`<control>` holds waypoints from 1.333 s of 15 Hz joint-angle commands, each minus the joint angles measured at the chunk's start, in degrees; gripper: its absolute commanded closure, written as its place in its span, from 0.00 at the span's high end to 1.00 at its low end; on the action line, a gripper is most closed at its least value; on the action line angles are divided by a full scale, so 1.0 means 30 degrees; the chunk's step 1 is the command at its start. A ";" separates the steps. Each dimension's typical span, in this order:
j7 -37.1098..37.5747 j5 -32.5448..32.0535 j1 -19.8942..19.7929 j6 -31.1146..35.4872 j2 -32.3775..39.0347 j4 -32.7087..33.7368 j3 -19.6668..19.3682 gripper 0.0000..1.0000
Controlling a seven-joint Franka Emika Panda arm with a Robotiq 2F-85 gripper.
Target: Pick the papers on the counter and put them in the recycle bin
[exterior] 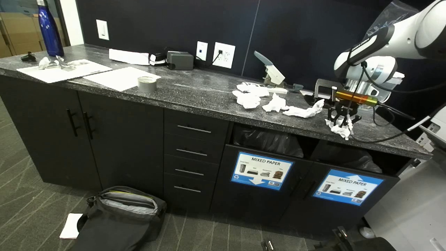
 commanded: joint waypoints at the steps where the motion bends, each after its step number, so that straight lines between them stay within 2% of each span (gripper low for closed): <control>1: -0.2710 0.0510 0.0227 0.0726 -0.2377 -0.4451 0.0435 0.19; 6: -0.5683 0.0442 0.0820 0.1218 -0.4362 -0.9099 0.0900 0.19; 9: -0.6372 0.0348 0.1440 0.2828 -0.4729 -1.2329 0.1121 0.19; 13: -0.5278 -0.0007 0.2973 0.8451 -0.4167 -1.6425 0.1186 0.19; 20: -0.2228 -0.1100 0.6906 1.9486 -0.1958 -1.8730 0.0035 0.19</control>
